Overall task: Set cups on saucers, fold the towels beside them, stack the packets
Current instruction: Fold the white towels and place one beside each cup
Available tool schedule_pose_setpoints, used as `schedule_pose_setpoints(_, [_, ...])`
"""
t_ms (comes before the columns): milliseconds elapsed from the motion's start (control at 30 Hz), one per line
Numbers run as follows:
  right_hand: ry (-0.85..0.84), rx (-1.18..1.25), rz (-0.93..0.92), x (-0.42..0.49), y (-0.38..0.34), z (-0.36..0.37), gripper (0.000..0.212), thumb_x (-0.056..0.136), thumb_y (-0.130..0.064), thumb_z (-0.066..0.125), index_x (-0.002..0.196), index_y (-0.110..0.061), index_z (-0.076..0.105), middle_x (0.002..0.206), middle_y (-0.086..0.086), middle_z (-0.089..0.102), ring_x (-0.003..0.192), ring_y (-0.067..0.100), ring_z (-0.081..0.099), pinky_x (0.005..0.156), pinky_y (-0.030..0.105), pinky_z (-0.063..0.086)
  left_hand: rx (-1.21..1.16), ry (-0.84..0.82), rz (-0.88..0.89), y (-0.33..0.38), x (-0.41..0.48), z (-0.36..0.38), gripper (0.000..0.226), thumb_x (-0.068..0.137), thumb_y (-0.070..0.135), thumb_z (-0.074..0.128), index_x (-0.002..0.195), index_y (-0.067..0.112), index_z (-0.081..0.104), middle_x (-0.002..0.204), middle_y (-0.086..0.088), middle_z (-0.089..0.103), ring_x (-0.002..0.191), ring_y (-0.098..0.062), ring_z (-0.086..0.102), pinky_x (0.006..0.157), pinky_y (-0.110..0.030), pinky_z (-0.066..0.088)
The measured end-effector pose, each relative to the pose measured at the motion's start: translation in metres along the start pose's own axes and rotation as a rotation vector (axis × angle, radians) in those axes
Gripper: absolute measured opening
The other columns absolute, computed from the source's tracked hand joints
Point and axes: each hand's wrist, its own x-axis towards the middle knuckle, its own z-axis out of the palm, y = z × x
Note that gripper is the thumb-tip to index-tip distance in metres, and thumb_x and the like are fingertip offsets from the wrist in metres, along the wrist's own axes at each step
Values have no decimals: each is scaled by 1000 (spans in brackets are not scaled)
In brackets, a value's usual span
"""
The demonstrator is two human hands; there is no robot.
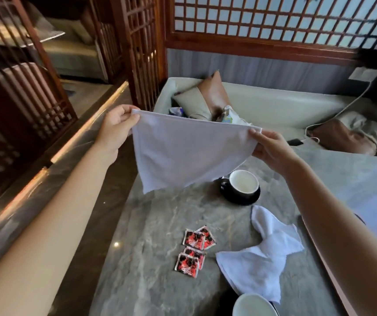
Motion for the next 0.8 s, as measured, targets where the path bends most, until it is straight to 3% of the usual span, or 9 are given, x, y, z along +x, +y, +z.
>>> schedule_pose_setpoints(133, [-156,-5,156,-12,36,2,26,79,-30,61,95,-11,70,80,1,75,72,11,70,68,24,59,-16,-88,-127,-33,-35,-23,12,94,19,51,93,26,61,96,1,65,92,-14,63,78,-27,51])
schedule_pose_setpoints(367, [-291,-24,534,-81,129,-17,19,79,-26,61,78,-14,75,72,1,70,66,11,68,59,26,57,-94,-130,-519,-132,-134,-30,14,91,14,53,92,23,64,83,1,68,66,-5,65,51,-18,50])
schedule_pose_setpoints(433, [-301,-31,625,-101,149,-20,18,78,-28,64,72,-15,74,66,0,65,61,10,65,57,24,55,-127,-131,-661,-158,-165,-28,13,90,16,55,100,18,63,92,-5,69,74,-12,68,59,-24,53])
schedule_pose_setpoints(500, [-278,-55,694,-114,165,-23,21,74,-31,68,82,-12,73,71,4,63,65,13,64,60,26,56,-142,-135,-777,-175,-189,-26,21,89,18,57,108,12,64,102,-12,70,90,-24,68,74,-34,54])
schedule_pose_setpoints(567, [-279,-72,729,-120,176,-24,37,76,-33,69,97,-3,68,79,8,62,72,18,63,65,27,56,-130,-151,-840,-183,-199,-25,25,90,19,57,112,9,63,108,-15,70,101,-31,66,85,-41,51])
schedule_pose_setpoints(633, [-264,-75,723,-119,179,-22,35,79,-33,66,99,-5,67,78,6,63,73,17,62,65,26,55,-125,-123,-849,-187,-197,-24,24,92,18,55,113,8,61,106,-14,70,100,-30,66,83,-39,52])
schedule_pose_setpoints(733, [-164,-114,658,-106,178,-14,17,88,-30,60,84,-17,70,65,-2,59,60,9,58,55,20,51,-97,-92,-801,-190,-177,-15,14,93,17,53,102,11,62,88,-3,70,81,-18,65,69,-28,49])
schedule_pose_setpoints(800, [-61,-154,587,-92,181,-7,25,92,-30,57,70,-20,65,56,-6,50,48,5,49,45,17,43,-65,-57,-773,-195,-160,-5,10,93,16,52,96,13,62,87,-3,68,80,-16,62,69,-28,47])
